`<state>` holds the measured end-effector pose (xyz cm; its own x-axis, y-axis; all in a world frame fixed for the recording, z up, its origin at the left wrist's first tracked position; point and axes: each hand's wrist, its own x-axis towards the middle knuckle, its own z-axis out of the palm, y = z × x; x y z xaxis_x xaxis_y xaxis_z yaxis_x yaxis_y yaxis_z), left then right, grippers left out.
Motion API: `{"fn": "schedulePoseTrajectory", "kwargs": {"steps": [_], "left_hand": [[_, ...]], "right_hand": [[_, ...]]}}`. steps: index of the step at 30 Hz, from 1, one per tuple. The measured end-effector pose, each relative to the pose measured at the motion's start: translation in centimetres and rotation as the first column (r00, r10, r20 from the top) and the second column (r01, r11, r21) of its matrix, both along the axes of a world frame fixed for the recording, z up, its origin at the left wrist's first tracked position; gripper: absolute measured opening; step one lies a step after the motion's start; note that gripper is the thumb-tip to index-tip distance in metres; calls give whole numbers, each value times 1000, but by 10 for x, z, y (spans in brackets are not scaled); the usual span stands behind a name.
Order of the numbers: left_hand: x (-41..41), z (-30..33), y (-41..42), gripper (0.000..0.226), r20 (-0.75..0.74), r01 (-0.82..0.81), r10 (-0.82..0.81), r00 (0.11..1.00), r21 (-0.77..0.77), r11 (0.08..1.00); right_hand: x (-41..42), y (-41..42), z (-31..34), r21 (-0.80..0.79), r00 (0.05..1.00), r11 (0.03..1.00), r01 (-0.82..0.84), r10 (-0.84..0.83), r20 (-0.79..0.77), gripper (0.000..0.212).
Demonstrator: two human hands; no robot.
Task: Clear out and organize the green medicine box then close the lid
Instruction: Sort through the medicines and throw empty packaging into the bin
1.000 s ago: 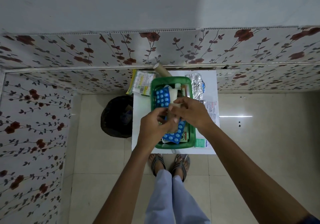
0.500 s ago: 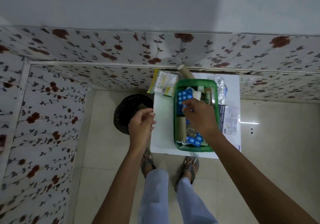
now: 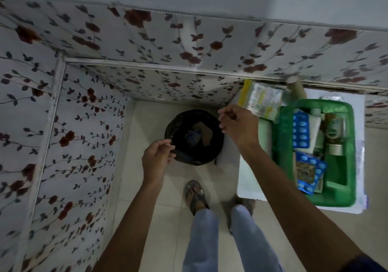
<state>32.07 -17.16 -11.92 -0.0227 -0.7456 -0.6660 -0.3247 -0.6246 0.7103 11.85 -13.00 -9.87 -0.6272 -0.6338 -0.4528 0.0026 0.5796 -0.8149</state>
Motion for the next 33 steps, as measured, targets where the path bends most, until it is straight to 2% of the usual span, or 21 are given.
{"fn": "schedulePoseTrajectory", "kwargs": {"steps": [2, 5, 8, 11, 15, 18, 20, 22, 28, 33], "left_hand": [[1, -11, -7, 15, -26, -7, 8, 1000, 12, 1000], [-4, -43, -22, 16, -63, 2, -2, 998, 2, 1000], [-4, -99, -37, 16, -66, -18, 16, 998, -27, 999], [0, -156, -47, 17, -74, -31, 27, 997, -50, 998], [11, -214, -59, 19, -93, -45, 39, 995, -58, 997], [14, -243, -68, 18, -107, -47, 37, 994, -88, 995], [13, -257, -72, 18, -116, -47, 35, 993, -102, 994], [10, -268, -72, 19, -122, -49, 36, 992, -103, 993], [7, -275, -64, 20, -116, -5, -6, 993, -96, 995], [6, -227, -46, 21, -109, -2, -3, 994, -55, 999]], "right_hand": [[15, -16, -27, 48, 1000, 999, -26, 26, 8, 17], [35, -51, -93, 273, 964, 929, -248, 265, -27, 25], [51, -72, -183, 549, 825, 687, -476, 566, 7, 30], [58, -76, -266, 669, 661, 483, -565, 750, 18, 20], [52, -89, -343, 722, 561, 360, -591, 826, 47, 15], [41, -100, -383, 729, 545, 333, -598, 836, 65, 31], [37, -101, -398, 739, 516, 302, -602, 853, 72, 32], [39, -98, -412, 737, 521, 313, -599, 852, 61, 29], [44, -82, -422, 712, 583, 445, -543, 810, -62, 33], [51, -74, -353, 701, 625, 557, -446, 754, -201, 23]]}}
